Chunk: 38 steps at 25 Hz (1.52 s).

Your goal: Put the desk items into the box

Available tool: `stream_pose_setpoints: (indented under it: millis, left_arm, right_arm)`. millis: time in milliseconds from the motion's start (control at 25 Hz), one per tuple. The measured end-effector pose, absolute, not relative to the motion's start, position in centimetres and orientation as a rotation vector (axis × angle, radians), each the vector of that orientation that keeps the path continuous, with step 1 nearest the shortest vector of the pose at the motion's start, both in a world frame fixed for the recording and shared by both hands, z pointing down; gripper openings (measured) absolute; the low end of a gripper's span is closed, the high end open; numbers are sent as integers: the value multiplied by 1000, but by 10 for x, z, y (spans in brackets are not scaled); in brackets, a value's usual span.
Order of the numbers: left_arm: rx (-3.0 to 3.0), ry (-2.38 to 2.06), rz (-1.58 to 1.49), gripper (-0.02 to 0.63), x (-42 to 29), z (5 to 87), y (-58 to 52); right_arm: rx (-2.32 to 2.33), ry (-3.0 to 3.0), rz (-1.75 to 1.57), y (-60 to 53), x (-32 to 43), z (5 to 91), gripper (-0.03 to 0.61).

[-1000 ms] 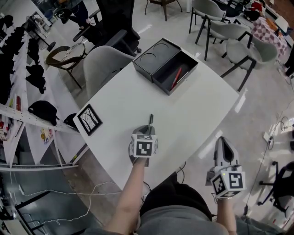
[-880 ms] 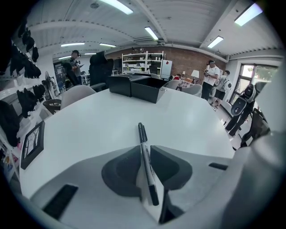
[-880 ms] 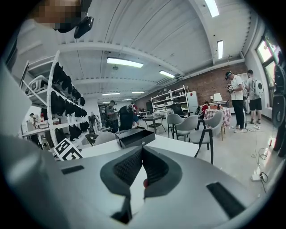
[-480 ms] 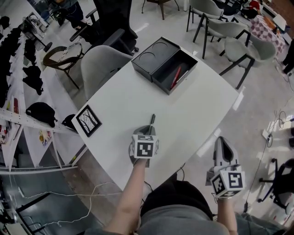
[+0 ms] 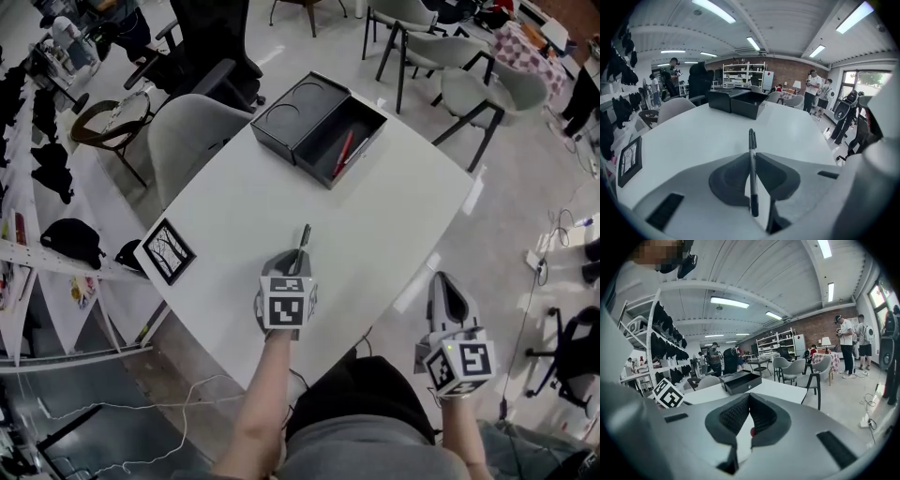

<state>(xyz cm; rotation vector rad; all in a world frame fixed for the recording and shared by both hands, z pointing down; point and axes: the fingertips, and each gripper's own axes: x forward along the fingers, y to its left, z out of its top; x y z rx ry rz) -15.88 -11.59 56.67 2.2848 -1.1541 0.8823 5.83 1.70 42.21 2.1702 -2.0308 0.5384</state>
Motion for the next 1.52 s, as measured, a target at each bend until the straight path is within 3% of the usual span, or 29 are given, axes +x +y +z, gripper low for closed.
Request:
stream_pose_setpoints:
  millis: [920, 1520]
  left_arm:
    - [2407, -1165, 752, 46, -119, 525, -133]
    - [2369, -1320, 763, 46, -59, 494, -176]
  right_arm:
    - [2191, -2030, 472, -4, 93, 411, 3]
    - [1954, -2268, 492, -74, 158, 420, 4]
